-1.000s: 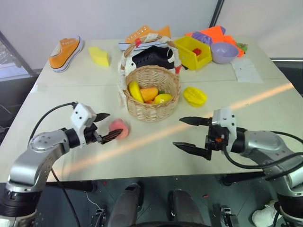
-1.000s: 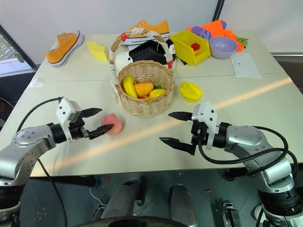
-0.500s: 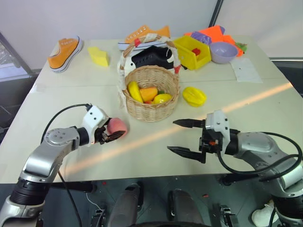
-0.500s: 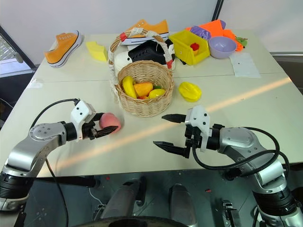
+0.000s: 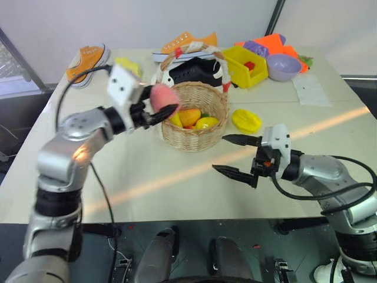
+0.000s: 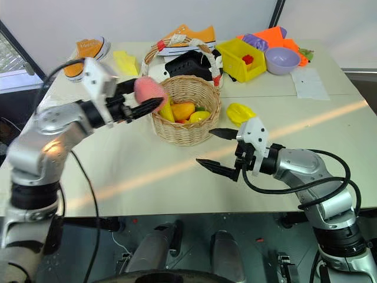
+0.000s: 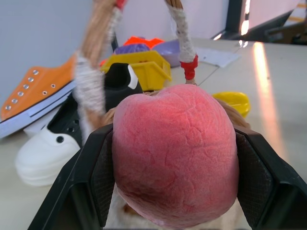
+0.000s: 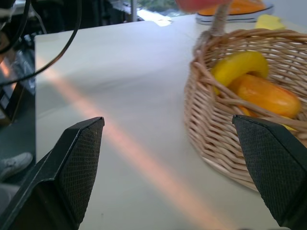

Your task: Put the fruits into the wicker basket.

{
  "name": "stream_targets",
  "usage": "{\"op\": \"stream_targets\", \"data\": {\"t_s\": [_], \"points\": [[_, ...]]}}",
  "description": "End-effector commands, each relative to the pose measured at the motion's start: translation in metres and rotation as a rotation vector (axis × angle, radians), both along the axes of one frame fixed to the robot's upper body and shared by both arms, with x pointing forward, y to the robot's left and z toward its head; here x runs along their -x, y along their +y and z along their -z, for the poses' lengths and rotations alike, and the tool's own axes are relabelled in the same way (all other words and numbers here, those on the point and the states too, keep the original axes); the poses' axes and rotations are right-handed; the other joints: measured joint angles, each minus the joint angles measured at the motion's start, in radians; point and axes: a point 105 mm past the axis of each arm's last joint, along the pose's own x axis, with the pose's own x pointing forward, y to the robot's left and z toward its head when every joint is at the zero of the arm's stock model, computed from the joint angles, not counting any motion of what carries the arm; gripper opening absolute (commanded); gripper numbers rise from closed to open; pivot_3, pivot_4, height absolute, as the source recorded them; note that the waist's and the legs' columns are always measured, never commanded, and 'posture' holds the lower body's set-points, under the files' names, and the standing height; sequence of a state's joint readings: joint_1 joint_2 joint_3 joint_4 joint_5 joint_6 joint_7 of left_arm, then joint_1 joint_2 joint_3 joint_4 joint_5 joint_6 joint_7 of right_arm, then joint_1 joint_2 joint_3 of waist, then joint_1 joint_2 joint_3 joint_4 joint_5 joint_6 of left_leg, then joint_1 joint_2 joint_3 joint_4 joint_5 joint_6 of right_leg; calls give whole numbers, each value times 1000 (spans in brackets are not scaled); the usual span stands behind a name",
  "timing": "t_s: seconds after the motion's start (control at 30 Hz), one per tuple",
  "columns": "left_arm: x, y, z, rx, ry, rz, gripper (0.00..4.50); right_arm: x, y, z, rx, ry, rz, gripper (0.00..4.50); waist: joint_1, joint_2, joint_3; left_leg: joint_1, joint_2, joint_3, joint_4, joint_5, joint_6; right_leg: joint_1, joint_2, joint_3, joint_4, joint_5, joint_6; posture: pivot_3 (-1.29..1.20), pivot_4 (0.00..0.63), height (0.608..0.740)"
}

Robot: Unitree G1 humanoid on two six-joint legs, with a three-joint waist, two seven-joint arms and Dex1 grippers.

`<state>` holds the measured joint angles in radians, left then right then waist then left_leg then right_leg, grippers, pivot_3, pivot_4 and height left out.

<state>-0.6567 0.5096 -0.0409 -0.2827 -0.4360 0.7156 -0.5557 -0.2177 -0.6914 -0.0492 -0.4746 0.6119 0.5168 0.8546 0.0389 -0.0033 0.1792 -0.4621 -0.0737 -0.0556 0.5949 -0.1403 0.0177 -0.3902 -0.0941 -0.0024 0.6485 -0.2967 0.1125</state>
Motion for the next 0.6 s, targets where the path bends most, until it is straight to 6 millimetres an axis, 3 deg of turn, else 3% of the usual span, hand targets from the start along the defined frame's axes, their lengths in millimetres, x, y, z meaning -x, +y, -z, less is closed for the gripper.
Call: {"op": "stream_targets", "data": {"t_s": [0.03,0.1,0.13,0.23,0.33,0.47,0.6], "points": [[-10,-13,3,-55,-25,-13,3336,-4,-4,-9,-18,-52,43,4500,-3,0,0,0,0,0,0,0,0,0,0,0,1,0,0,0,150,740],[-12,-18,6,-58,-18,-2,4278,-8,-8,-9,-26,-60,85,4500,-7,0,0,0,1,0,-1,0,0,-1,1,0,1,0,1,0,150,740],[-13,-20,6,-51,-18,-1,4453,-11,-10,-10,-46,-56,108,4500,-6,0,0,0,1,0,-2,0,0,-1,1,0,1,0,1,0,150,740],[-12,-22,3,-27,-25,12,4453,-24,-21,-11,-96,-14,197,4500,-3,0,0,0,1,0,-1,0,0,-1,1,0,1,0,1,0,150,740],[-5,-16,-8,65,-53,47,4453,-56,-40,-2,-38,-31,377,4500,-5,0,0,0,1,0,0,0,0,0,1,0,1,0,0,0,150,740],[3,-5,-7,93,-77,53,4453,-94,-67,8,36,-58,579,4500,-10,0,0,1,1,0,1,0,0,0,1,0,1,-1,-2,0,150,740],[16,1,0,80,-92,83,4453,-121,-81,12,45,-47,656,4500,-15,0,0,1,1,0,0,1,-1,0,2,0,2,0,0,0,150,740]]}}
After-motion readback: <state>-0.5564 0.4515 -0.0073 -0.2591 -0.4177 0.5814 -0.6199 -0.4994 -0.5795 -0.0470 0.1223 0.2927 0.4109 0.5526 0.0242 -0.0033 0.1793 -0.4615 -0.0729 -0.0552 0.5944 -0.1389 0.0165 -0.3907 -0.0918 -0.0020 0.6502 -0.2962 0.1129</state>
